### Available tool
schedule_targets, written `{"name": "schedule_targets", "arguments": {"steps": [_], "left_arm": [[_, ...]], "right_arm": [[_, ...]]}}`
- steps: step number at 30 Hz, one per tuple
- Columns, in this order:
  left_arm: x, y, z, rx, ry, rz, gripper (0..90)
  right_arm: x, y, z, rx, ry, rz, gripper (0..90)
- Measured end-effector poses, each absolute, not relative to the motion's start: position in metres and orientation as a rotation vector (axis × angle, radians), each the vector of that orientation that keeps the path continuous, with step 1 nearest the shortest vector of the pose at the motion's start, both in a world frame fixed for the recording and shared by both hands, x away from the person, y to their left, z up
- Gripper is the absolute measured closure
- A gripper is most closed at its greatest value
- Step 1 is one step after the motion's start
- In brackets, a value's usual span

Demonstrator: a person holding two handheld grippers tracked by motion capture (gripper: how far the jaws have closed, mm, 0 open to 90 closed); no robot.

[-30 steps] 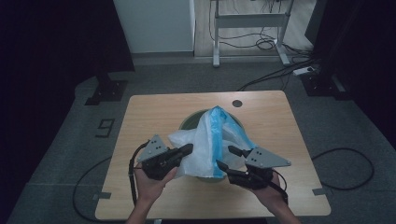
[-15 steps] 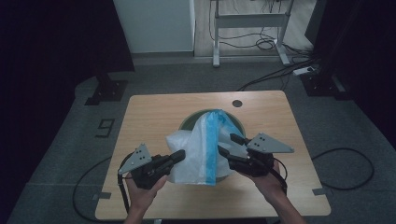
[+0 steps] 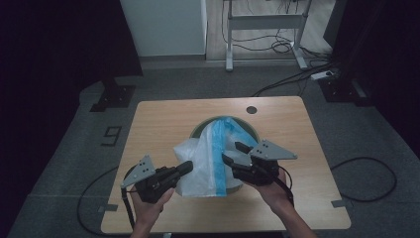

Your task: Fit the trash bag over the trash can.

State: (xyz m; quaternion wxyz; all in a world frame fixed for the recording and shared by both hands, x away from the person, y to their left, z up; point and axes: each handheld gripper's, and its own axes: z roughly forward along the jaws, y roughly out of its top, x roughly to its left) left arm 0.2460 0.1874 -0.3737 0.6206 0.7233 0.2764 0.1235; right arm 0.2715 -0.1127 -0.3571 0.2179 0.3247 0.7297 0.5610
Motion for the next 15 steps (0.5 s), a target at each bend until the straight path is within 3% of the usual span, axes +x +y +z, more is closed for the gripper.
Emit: {"name": "schedule_targets", "arguments": {"steps": [8, 10, 15], "left_arm": [[0.247, 0.183, -0.374, 1.665, 0.63, 0.276, 89.8], [0.247, 0.184, -0.375, 1.66, 0.632, 0.278, 89.7], [0.248, 0.185, -0.376, 1.641, 0.647, 0.29, 89.8]], "right_arm": [[0.272, -0.098, -0.361, 0.876, 2.059, 1.557, 41.6], [0.273, -0.098, -0.362, 0.875, 2.067, 1.558, 49.1], [0.274, -0.098, -0.364, 0.837, 2.092, 1.602, 78.1]]}}
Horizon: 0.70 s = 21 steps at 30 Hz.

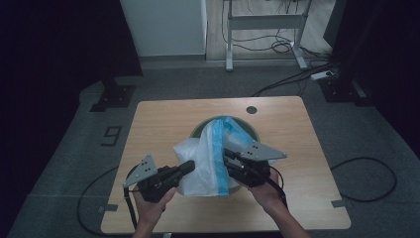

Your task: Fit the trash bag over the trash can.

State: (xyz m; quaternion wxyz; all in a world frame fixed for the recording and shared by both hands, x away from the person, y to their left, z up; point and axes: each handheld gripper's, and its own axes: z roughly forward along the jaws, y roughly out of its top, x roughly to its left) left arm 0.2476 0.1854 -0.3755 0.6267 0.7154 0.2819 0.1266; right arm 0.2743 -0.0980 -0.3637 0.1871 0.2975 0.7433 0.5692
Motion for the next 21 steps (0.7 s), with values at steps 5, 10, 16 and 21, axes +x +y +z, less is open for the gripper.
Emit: {"name": "schedule_targets", "arguments": {"steps": [5, 10, 16, 21], "left_arm": [[0.251, 0.188, -0.376, 1.599, 0.684, 0.324, 89.8], [0.26, 0.19, -0.373, 1.548, 0.731, 0.379, 89.9], [0.275, 0.192, -0.368, 1.502, 0.772, 0.409, 89.9], [0.294, 0.179, -0.363, 1.526, 0.769, 0.428, 89.9]], "right_arm": [[0.271, -0.106, -0.363, 0.799, 2.068, 1.628, 88.8], [0.272, -0.121, -0.365, 0.808, 2.051, 1.619, 88.9], [0.275, -0.144, -0.362, 0.831, 1.991, 1.591, 88.8], [0.286, -0.158, -0.358, 0.85, 1.96, 1.563, 88.8]]}}
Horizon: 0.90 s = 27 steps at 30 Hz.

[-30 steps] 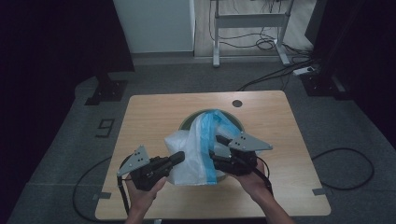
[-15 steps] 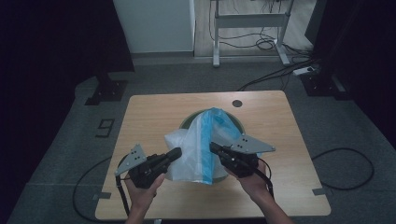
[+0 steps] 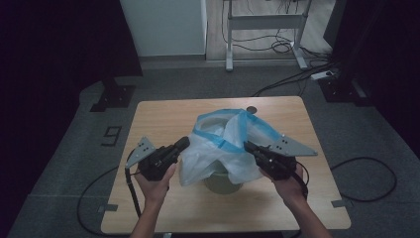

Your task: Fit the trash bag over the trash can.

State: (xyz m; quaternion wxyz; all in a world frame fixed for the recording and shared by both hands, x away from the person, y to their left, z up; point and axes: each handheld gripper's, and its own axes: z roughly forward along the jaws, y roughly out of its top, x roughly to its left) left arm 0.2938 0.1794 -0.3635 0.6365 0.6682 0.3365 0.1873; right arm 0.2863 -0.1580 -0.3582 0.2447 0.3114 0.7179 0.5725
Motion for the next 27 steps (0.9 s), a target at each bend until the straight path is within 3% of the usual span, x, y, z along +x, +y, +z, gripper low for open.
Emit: {"name": "schedule_targets", "arguments": {"steps": [7, 16, 20, 27], "left_arm": [[0.327, 0.165, -0.35, 1.533, 0.768, 0.423, 89.9], [0.322, 0.165, -0.352, 1.538, 0.714, 0.37, 88.7], [0.314, 0.166, -0.35, 1.582, 0.685, 0.381, 67.5], [0.314, 0.162, -0.328, 1.625, 0.659, 0.356, 41.9]], "right_arm": [[0.316, -0.174, -0.344, 0.892, 1.938, 1.58, 88.6], [0.313, -0.181, -0.35, 0.894, 1.938, 1.615, 87.9], [0.306, -0.179, -0.353, 0.841, 1.96, 1.606, 88.7], [0.295, -0.168, -0.347, 0.741, 2.002, 1.583, 88.8]]}}
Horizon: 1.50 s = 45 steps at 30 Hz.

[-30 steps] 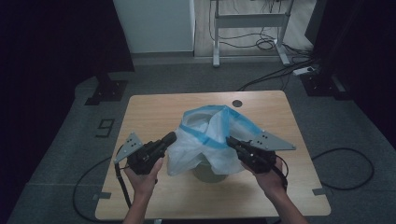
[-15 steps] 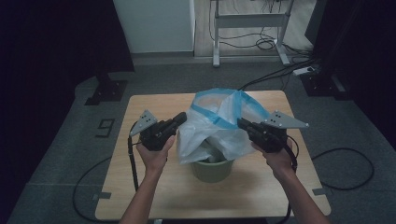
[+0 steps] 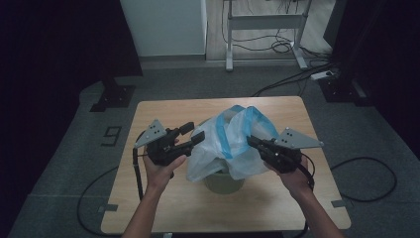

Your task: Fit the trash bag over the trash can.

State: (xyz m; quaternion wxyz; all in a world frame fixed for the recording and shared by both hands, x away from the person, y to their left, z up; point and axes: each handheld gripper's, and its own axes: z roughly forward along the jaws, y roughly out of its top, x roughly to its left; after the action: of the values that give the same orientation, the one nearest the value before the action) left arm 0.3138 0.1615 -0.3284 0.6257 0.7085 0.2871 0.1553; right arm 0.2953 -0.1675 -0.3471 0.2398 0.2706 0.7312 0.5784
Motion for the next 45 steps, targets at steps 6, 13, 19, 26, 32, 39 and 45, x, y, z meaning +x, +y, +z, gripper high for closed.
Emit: {"name": "schedule_targets", "arguments": {"steps": [6, 13, 19, 26, 32, 39, 45], "left_arm": [[0.321, 0.155, -0.318, 1.664, 0.66, 0.305, 32.4], [0.316, 0.145, -0.314, 1.706, 0.616, 0.288, 27.0], [0.322, 0.136, -0.328, 1.825, 0.617, 0.226, 28.5], [0.319, 0.127, -0.344, 1.9, 0.648, 0.31, 67.2], [0.316, 0.138, -0.346, 1.777, 0.729, 0.416, 84.8], [0.311, 0.152, -0.345, 1.633, 0.758, 0.467, 89.3], [0.302, 0.15, -0.347, 1.631, 0.714, 0.463, 89.7]], "right_arm": [[0.288, -0.16, -0.346, 0.67, 2.024, 1.57, 88.8], [0.285, -0.155, -0.348, 0.657, 2.038, 1.554, 88.8], [0.283, -0.153, -0.349, 0.641, 2.036, 1.559, 88.8], [0.282, -0.149, -0.351, 0.628, 2.044, 1.545, 88.8], [0.282, -0.151, -0.356, 0.653, 2.041, 1.529, 88.7], [0.286, -0.163, -0.364, 0.721, 2.03, 1.577, 82.7], [0.287, -0.166, -0.355, 0.802, 1.975, 1.628, 54.7]]}}
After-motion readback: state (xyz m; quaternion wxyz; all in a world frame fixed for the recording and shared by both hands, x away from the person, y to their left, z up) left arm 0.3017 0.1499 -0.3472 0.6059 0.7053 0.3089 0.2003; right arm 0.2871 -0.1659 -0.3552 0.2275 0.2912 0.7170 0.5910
